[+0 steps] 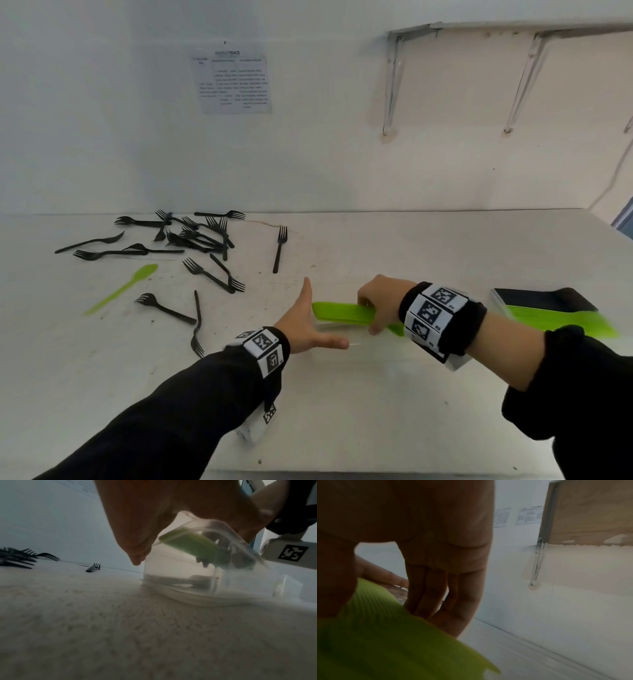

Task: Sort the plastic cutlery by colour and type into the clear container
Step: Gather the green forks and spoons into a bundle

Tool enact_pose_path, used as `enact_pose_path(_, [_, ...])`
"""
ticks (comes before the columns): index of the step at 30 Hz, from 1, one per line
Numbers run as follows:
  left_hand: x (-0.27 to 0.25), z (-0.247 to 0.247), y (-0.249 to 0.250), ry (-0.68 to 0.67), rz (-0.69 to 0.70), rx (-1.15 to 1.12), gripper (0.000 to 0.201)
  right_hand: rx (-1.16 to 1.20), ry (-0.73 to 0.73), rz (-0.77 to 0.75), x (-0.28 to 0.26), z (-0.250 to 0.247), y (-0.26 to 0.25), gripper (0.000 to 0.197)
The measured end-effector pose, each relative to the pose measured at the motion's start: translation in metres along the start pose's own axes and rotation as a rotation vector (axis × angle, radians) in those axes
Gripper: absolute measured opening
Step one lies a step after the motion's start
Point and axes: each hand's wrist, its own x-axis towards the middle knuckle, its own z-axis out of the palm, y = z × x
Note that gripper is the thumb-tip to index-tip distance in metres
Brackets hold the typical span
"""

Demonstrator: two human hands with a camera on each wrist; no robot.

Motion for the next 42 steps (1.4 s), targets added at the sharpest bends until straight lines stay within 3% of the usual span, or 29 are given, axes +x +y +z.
enact_pose_path(8, [0.005,0.001,0.000,-0.018,-0.056,0.072,0.137,-0.183,-0.100,-0.031,0.005,0.004,-0.001,0.057])
enact_pose_path(22, [0.003,0.002,0.000,0.002,-0.059,0.092,0.135,-0.320,-0.074,-0.040,0.027,0.014,-0.021,0.035])
enact_pose_path(27, [0.002,0.001,-0.001,-0.001,-0.053,0.092,0.134,-0.224,-0.009,-0.070,0.023,0.008,-0.007,0.046])
enact_pose_path(29, [0.002,0.001,-0.001,0.000,-0.051,0.088,0.133,-0.288,-0.079,-0.066,0.023,0.005,-0.002,0.049])
enact_pose_path(31, [0.001,0.002,-0.001,0.000,-0.043,0.090,0.132,-0.349,-0.119,-0.065,0.024,0.005,-0.001,0.039])
enact_pose_path(35, [0.001,0.001,-0.001,-0.006,-0.039,0.093,0.131,-0.311,-0.087,-0.073,0.020,0.000,-0.001,0.035])
enact_pose_path(38, [0.001,0.001,-0.001,-0.003,-0.040,0.084,0.131,-0.303,-0.045,-0.048,0.021,0.000,0.000,0.020])
enact_pose_path(42, [0.000,0.001,-0.002,0.000,-0.043,0.081,0.132,-0.347,-0.089,-0.055,0.022,0.006,-0.002,0.027])
